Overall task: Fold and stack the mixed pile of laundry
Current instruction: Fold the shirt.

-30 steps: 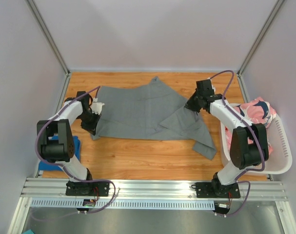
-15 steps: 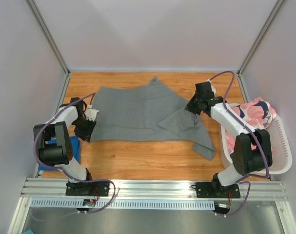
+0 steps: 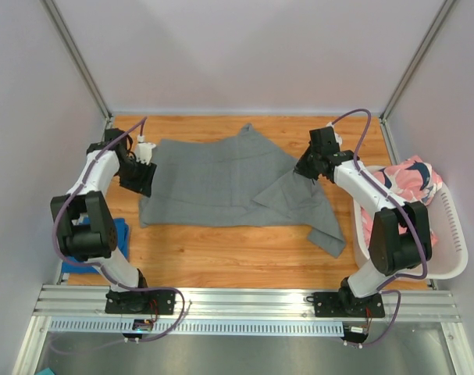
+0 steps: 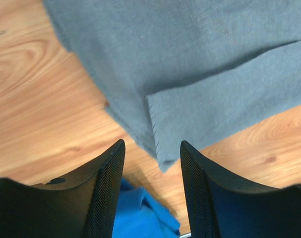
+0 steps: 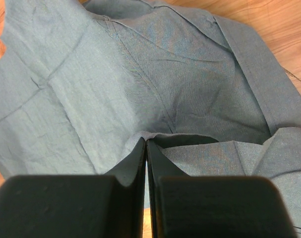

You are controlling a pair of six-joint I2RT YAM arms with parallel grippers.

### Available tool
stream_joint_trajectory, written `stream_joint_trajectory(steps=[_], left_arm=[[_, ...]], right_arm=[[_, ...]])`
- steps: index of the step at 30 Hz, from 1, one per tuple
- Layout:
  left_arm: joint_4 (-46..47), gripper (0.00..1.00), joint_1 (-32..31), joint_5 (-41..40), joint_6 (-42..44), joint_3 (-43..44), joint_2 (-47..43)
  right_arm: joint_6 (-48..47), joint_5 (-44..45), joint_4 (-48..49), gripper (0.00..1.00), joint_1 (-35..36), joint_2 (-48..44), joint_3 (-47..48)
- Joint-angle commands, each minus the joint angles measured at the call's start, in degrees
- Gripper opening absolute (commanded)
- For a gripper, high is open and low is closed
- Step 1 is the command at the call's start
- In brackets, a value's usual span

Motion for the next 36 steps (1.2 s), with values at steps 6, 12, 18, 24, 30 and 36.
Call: stream_joint_trajectory(steps=[6,12,18,24,30,36], left_arm=[[2.7,0.56,-3.5,4.1,-4.3,2.4,7.2],[4.7,0.52,-3.8,0.1,-5.2,1.5,9.7],[5.6,0.43,-3.8,-1.1,-5.2,1.4,11.2],[5.7,0.27,-3.8,-0.3,-5.0,1.2,11.2],[7.0,0.49,-3.8,-1.5,-5.1,0.9,10.7],[7.4,0.52,-3.8,-1.4,-5.9,1.8,12.8]], right_arm=[[-0.4,1.4,0.7,0.00,0.3,0.3,1.3],[-0.6,1.6,0.7,0.00,0.3,0.3,1.1],[-0.5,1.5,0.8,0.00,0.2,0.3,0.9],[-0.5,1.5,1.0,0.00,0.3,-0.2,0.2],[-0.6,1.5,1.0,0.00,0.3,-0.6,-0.2],[-0.7,1.7,0.9,0.00,0.3,-0.9,-0.6]])
